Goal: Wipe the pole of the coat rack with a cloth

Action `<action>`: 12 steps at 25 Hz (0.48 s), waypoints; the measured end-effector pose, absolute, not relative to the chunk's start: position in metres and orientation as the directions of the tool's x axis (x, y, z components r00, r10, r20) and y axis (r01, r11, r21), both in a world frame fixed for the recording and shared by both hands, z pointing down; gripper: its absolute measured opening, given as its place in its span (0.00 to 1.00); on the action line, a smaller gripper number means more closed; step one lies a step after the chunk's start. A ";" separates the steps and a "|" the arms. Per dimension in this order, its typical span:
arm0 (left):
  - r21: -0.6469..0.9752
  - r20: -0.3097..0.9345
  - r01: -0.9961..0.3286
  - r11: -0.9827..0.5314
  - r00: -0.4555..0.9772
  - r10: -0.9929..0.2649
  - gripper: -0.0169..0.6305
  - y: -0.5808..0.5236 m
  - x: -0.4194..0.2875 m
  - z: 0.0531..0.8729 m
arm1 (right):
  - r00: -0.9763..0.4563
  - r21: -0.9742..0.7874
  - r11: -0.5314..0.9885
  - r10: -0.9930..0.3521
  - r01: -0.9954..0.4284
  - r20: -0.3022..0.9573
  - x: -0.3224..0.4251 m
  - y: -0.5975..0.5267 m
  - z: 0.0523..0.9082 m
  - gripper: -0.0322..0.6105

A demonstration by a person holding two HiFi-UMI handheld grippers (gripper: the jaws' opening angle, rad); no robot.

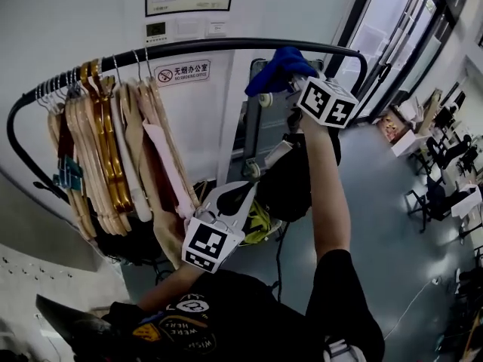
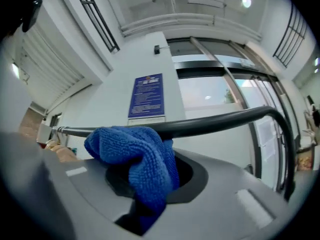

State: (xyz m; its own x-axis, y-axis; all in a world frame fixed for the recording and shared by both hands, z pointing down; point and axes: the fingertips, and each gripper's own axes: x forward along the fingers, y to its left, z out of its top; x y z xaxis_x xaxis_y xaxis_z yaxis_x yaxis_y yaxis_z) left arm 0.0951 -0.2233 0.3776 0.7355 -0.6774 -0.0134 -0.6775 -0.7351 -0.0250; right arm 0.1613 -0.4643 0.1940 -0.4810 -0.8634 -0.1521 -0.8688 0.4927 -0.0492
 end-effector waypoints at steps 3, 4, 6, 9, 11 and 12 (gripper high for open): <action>-0.018 -0.011 -0.667 -0.744 0.745 -0.667 0.02 -0.227 0.101 0.379 | -0.384 -0.045 0.392 -0.914 -0.919 -0.128 0.226 -0.481 0.192 0.18; -0.017 -0.012 -0.664 -0.747 0.748 -0.664 0.02 -0.228 0.103 0.379 | -0.354 -0.039 0.361 -0.928 -0.932 -0.119 0.243 -0.486 0.192 0.18; -0.016 -0.014 -0.658 -0.753 0.753 -0.658 0.02 -0.228 0.106 0.378 | -0.286 -0.039 0.291 -0.953 -0.956 -0.101 0.278 -0.496 0.192 0.18; -0.015 -0.015 -0.655 -0.756 0.756 -0.654 0.02 -0.230 0.107 0.378 | -0.162 -0.060 0.166 -0.984 -0.984 -0.071 0.326 -0.514 0.196 0.18; -0.013 -0.015 -0.656 -0.755 0.755 -0.656 0.02 -0.232 0.107 0.377 | -0.108 -0.075 0.112 -0.993 -0.991 -0.056 0.344 -0.521 0.199 0.18; -0.012 -0.015 -0.658 -0.753 0.753 -0.658 0.02 -0.232 0.106 0.377 | -0.104 -0.078 0.108 -0.993 -0.991 -0.057 0.345 -0.521 0.200 0.18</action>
